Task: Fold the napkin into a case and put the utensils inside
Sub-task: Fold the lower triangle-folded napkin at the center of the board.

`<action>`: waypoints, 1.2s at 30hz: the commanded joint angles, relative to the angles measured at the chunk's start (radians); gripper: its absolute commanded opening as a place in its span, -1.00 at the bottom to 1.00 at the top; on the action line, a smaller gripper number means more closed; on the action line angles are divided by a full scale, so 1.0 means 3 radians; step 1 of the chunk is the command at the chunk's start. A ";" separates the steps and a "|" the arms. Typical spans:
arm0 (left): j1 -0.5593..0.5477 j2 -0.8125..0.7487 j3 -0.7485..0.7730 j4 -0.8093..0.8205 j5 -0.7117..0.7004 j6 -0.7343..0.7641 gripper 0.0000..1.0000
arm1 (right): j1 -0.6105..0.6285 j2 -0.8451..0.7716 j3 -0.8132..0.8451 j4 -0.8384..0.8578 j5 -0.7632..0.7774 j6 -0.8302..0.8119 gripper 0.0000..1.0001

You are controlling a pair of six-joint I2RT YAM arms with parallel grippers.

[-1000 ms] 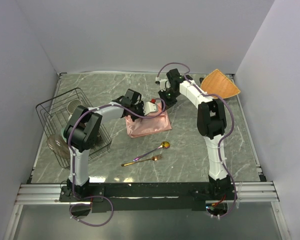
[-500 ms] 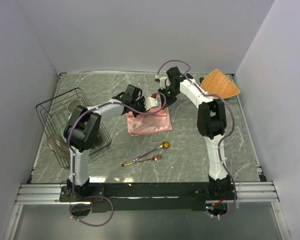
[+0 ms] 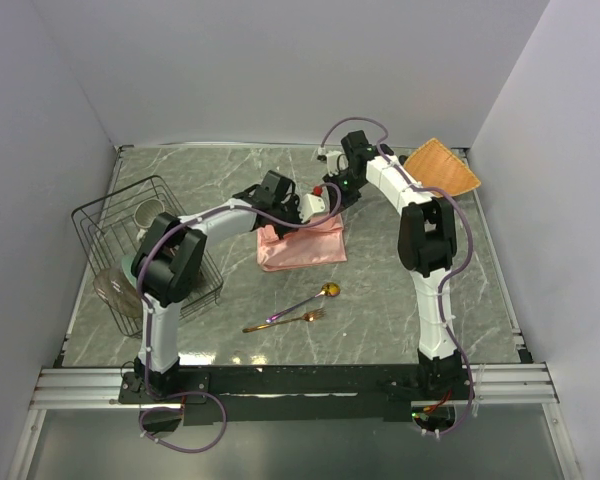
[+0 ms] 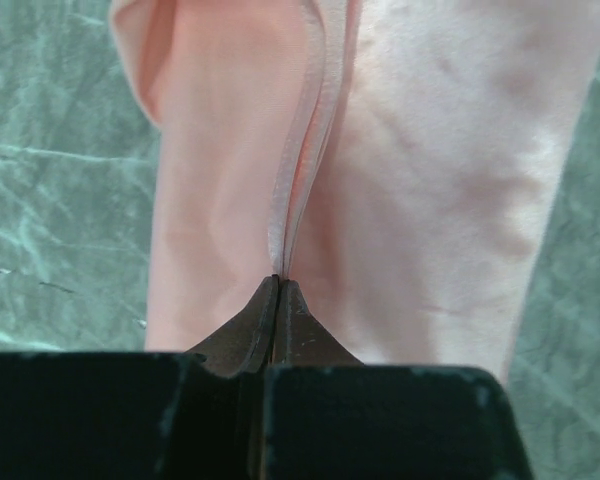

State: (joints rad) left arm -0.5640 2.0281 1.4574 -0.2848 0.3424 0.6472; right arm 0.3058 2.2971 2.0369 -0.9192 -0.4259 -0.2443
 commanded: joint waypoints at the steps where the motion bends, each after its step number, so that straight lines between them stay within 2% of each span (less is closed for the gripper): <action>1: -0.0053 0.0025 -0.0016 0.0019 0.0035 -0.0168 -0.99 | -0.0007 -0.0038 0.0108 -0.0111 0.0003 -0.0091 -1.00; 7: -0.0058 0.0096 -0.0057 0.0059 -0.0067 -0.0255 -0.99 | -0.0002 -0.0074 0.0047 -0.0239 -0.0073 -0.0009 -1.00; 12: -0.0063 0.0122 -0.0098 0.0054 -0.0062 -0.0367 -0.99 | 0.0003 -0.0125 -0.0203 -0.0204 0.0079 -0.0009 -1.00; 24: -0.0068 0.0076 -0.0195 0.0008 -0.0180 -0.0301 -0.99 | 0.0014 -0.0115 -0.0485 -0.0152 0.0177 0.0124 -1.00; 32: -0.0063 0.0071 -0.0225 -0.0002 -0.0226 -0.0322 -0.99 | 0.0004 -0.0140 -0.0465 -0.0168 -0.0047 0.0221 -1.00; 33: -0.0063 0.0061 -0.0231 0.0008 -0.0221 -0.0306 -0.99 | -0.0002 -0.0135 -0.0439 -0.0173 -0.0068 0.0221 -0.96; 34: -0.0063 0.0056 -0.0236 0.0013 -0.0216 -0.0306 -0.98 | -0.0002 -0.0135 -0.0409 -0.0173 -0.0078 0.0236 -0.74; 36: -0.0068 0.0045 -0.0251 0.0014 -0.0200 -0.0281 -0.98 | -0.0032 -0.0135 -0.0327 -0.0168 -0.0129 0.0308 -0.57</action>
State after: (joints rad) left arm -0.5804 2.0613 1.4120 -0.2577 0.2989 0.5568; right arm 0.3050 2.2959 1.8931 -0.9688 -0.4141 -0.1886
